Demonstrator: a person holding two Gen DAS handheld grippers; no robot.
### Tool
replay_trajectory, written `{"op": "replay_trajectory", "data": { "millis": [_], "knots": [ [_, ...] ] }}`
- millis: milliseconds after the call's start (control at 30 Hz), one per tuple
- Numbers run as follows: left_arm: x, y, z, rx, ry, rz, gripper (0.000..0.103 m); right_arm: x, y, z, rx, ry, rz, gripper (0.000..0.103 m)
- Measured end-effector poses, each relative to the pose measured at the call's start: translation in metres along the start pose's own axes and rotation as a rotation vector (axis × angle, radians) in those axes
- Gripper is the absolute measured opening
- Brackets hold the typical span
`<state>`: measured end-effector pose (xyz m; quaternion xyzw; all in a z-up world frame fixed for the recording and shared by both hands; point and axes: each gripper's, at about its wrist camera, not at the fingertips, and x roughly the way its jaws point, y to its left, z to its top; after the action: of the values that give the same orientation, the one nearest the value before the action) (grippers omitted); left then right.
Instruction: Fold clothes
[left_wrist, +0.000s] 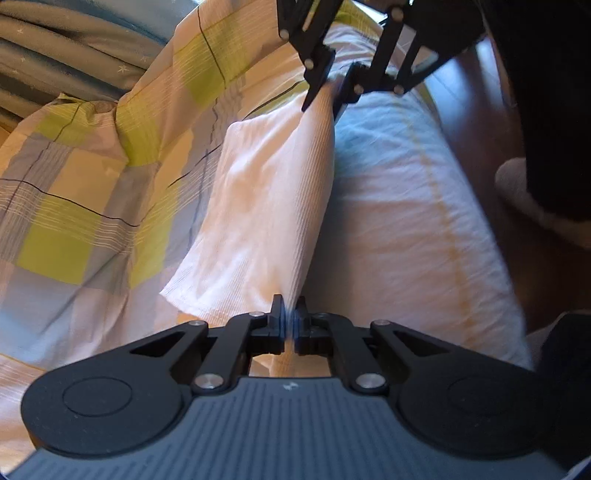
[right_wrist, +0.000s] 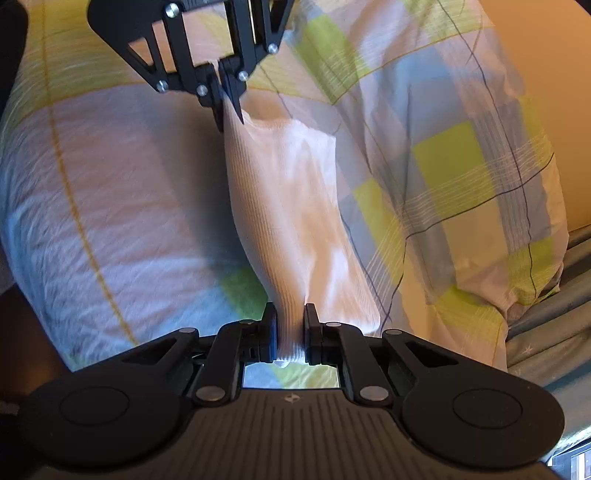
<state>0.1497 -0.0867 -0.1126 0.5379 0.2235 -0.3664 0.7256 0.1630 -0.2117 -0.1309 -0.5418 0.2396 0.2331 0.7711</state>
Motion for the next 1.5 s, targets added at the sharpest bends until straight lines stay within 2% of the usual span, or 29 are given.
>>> {"op": "replay_trajectory", "data": {
  "millis": [133,200,267,300,333,433,533,633,767,1000,1067,1100,1233,1333,1433,1500],
  "knots": [
    [-0.01,-0.022,0.017,-0.057,0.027,-0.06,0.008,-0.001,0.022,-0.022,-0.092,0.072,0.048,0.014],
    [-0.015,-0.025,0.017,-0.106,0.035,-0.083,0.011,-0.001,0.019,-0.029,-0.065,0.097,0.046,0.015],
    [-0.025,-0.011,0.01,-0.224,0.017,-0.098,0.019,-0.005,0.005,-0.038,0.019,0.124,0.028,0.022],
    [-0.03,-0.002,0.005,-0.295,0.002,-0.104,0.027,-0.006,-0.002,-0.042,0.061,0.138,0.019,0.025],
    [-0.034,0.009,0.0,-0.371,-0.013,-0.106,0.031,-0.008,-0.01,-0.046,0.108,0.148,0.011,0.03],
    [-0.032,0.05,-0.013,-0.581,-0.03,-0.05,0.031,-0.016,-0.036,-0.055,0.288,0.135,0.006,0.032],
    [-0.015,0.087,-0.027,-0.767,-0.039,-0.024,0.031,-0.022,-0.055,-0.056,0.456,0.086,0.041,0.032],
    [0.01,0.114,-0.036,-0.873,-0.057,-0.031,0.03,-0.02,-0.065,-0.044,0.556,0.021,0.091,0.032],
    [0.047,0.135,-0.045,-0.951,-0.057,-0.105,0.038,-0.014,-0.064,-0.029,0.64,-0.034,0.132,0.032],
    [0.065,0.143,-0.052,-0.966,-0.115,-0.146,0.038,0.004,-0.065,-0.028,0.769,-0.07,0.17,0.032],
    [0.066,0.146,-0.053,-0.964,-0.122,-0.16,0.025,0.005,-0.063,-0.028,0.777,-0.071,0.167,0.032],
    [0.066,0.147,-0.053,-0.96,-0.117,-0.167,0.015,0.005,-0.062,-0.028,0.781,-0.072,0.165,0.032],
    [0.057,0.151,-0.047,-0.966,-0.113,-0.156,0.013,0.008,-0.057,-0.029,0.796,-0.075,0.159,0.032],
    [0.038,0.154,-0.039,-1.006,-0.128,-0.148,0.013,0.009,-0.054,-0.029,0.808,-0.078,0.154,0.032],
    [0.021,0.16,-0.04,-1.133,-0.125,-0.199,0.013,0.008,-0.054,-0.031,0.821,-0.082,0.146,0.032],
    [0.016,0.163,-0.048,-1.231,-0.103,-0.229,0.008,0.006,-0.054,-0.032,0.826,-0.084,0.142,0.032]
  ]
}}
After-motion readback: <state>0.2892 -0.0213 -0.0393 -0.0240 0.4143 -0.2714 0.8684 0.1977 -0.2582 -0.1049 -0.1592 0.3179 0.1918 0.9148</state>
